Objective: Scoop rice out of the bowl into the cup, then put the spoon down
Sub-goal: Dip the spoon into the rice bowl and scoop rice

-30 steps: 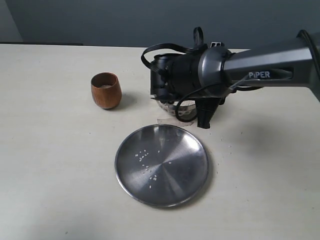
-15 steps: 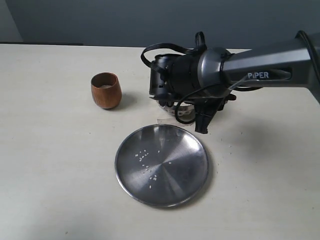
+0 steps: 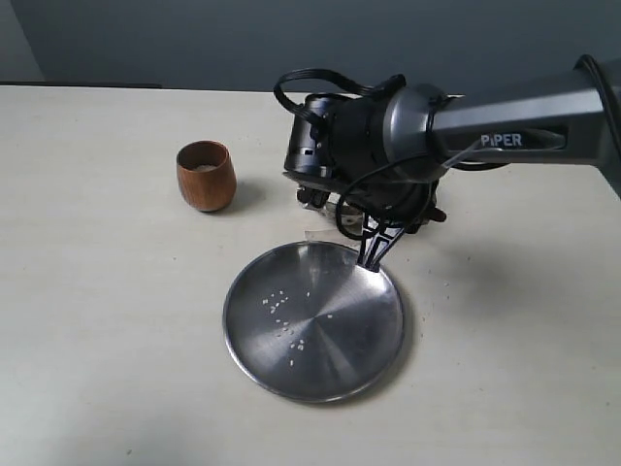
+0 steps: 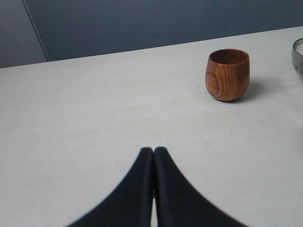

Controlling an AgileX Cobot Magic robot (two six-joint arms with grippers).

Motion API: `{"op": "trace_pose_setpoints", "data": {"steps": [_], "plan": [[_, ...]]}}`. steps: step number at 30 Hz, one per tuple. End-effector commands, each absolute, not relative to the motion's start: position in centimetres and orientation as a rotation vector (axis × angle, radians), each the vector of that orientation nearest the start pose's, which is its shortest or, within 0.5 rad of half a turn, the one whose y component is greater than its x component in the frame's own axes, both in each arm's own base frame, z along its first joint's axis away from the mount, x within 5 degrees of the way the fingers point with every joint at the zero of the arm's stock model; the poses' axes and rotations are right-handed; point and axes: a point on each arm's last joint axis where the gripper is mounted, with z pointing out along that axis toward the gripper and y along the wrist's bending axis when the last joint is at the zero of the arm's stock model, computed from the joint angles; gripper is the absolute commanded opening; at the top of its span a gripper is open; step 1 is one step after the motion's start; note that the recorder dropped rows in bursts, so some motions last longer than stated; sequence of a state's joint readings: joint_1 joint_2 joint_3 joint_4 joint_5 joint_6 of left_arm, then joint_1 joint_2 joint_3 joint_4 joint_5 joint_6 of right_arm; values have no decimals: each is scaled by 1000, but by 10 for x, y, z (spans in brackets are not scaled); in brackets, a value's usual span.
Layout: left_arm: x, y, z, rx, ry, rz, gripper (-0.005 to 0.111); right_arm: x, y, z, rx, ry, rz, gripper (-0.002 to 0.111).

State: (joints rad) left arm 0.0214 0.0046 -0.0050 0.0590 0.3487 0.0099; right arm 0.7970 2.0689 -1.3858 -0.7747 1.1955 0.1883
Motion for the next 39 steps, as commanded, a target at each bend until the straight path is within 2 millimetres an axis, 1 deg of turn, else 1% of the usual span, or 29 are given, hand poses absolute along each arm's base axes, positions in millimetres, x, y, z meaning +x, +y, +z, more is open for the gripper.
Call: {"op": "trace_pose_setpoints", "data": {"steps": [1,7,9,13,20,26,30,35,39], "plan": [[53,3,182,30,1826,82,0,311,241,166,-1280,2532,-911,-1],[53,3,182,30,1826,82,0,311,241,167,-1227,2572,-879,-1],[53,3,182,30,1826,82,0,313,238,166,-1154,2602,-867,-1],[53,3,182,30,1826,82,0,315,233,168,-1054,2678,-761,-1],[53,3,182,30,1826,82,0,312,237,167,-992,2728,-663,-1],[53,3,182,30,1826,82,0,312,236,168,-971,2729,-681,-1],[53,3,182,30,1826,82,0,312,235,173,-962,2722,-694,-1],[53,3,182,30,1826,82,0,312,229,180,-964,2700,-778,-1],[53,3,182,30,1826,82,0,312,229,186,-959,2682,-752,-1]]}}
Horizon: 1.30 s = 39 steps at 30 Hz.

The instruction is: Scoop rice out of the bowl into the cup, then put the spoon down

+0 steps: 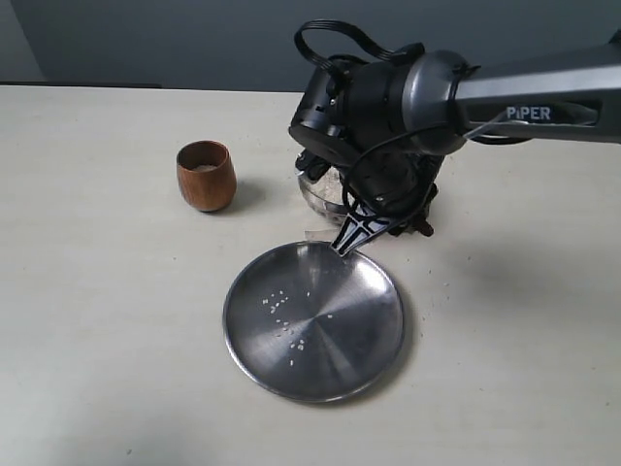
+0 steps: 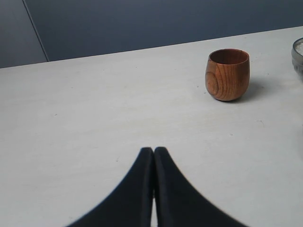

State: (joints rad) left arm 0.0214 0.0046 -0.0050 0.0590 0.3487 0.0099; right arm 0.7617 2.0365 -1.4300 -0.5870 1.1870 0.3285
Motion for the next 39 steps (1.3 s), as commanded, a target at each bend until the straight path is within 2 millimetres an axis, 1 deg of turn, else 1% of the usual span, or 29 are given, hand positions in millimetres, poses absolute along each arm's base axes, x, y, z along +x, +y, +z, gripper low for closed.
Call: {"op": "trace_pose_setpoints", "data": {"steps": [1,7,12,24,32,34,37,39], "plan": [[53,3,182,30,1826,82,0,312,229,187,-956,2680,-749,-1],[53,3,182,30,1826,82,0,312,228,189,-957,2675,-776,-1],[53,3,182,30,1826,82,0,313,225,191,-964,2655,-839,-1],[53,3,182,30,1826,82,0,313,225,190,-977,2658,-834,-1],[53,3,182,30,1826,82,0,310,231,187,-945,2704,-710,-1],[53,3,182,30,1826,82,0,310,233,190,-903,2710,-642,-1],[53,3,182,30,1826,82,0,310,235,196,-836,2732,-484,-1],[53,3,182,30,1826,82,0,313,231,198,-768,2773,-391,-1]]}}
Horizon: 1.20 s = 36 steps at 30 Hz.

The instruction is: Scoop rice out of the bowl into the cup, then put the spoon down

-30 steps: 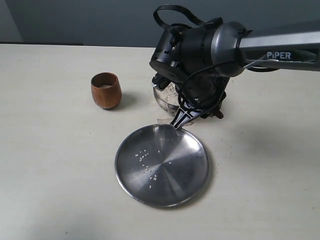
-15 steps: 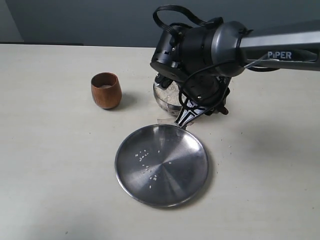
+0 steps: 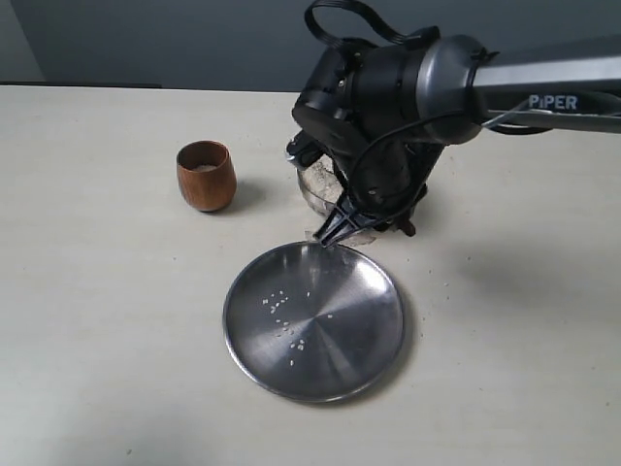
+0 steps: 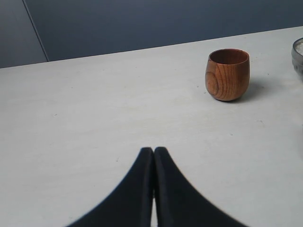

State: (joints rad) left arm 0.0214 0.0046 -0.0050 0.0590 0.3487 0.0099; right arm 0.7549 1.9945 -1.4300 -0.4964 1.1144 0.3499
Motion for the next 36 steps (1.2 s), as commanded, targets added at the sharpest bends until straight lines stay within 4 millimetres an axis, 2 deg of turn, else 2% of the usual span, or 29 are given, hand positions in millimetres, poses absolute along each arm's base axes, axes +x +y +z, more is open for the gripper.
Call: {"op": "trace_pose_setpoints", "data": {"steps": [1,7,12,22,29,36], "plan": [[53,3,182,30,1826,82,0,315,228,198,-749,2789,-369,-1],[53,3,182,30,1826,82,0,317,211,190,-726,2863,-342,-1],[53,3,182,30,1826,82,0,317,210,185,-719,2853,-304,-1],[53,3,182,30,1826,82,0,317,216,213,-691,2735,-125,-1],[53,3,182,30,1828,82,0,314,227,216,-763,2680,-56,-1],[53,3,182,30,1828,82,0,315,254,241,-809,2582,15,-1]]}}
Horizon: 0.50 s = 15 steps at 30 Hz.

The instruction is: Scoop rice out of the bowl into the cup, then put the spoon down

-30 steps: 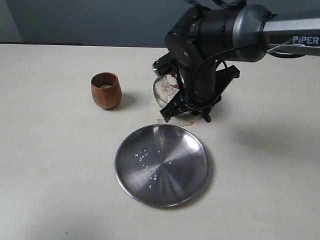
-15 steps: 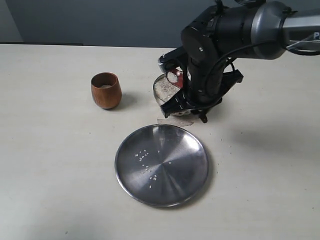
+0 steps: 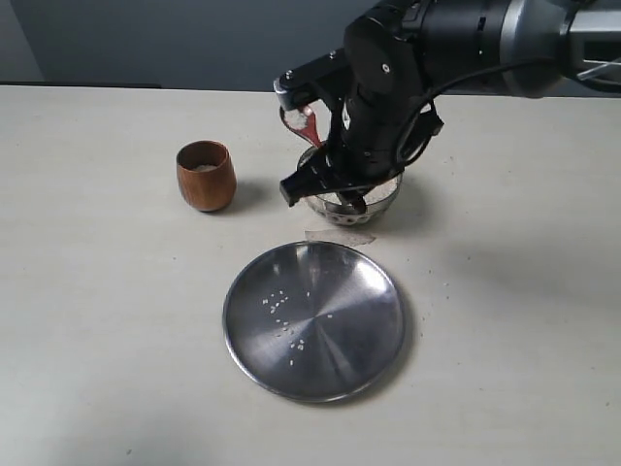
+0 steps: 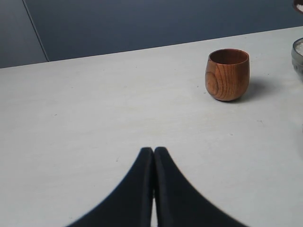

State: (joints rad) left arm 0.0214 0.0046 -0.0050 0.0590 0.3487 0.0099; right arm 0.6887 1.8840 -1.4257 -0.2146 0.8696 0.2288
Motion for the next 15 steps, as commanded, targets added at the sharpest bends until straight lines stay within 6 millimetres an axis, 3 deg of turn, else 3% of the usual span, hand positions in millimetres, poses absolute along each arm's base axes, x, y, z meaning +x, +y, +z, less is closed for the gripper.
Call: {"op": "trace_pose_setpoints", "data": {"steps": [1,7,15], "plan": [[53,3,182,30,1828,82,0,316,258,242,-816,2576,16,-1],[53,3,182,30,1828,82,0,317,278,244,-852,2560,26,-1],[53,3,182,30,1828,82,0,322,297,226,-945,2532,-58,-1]]}}
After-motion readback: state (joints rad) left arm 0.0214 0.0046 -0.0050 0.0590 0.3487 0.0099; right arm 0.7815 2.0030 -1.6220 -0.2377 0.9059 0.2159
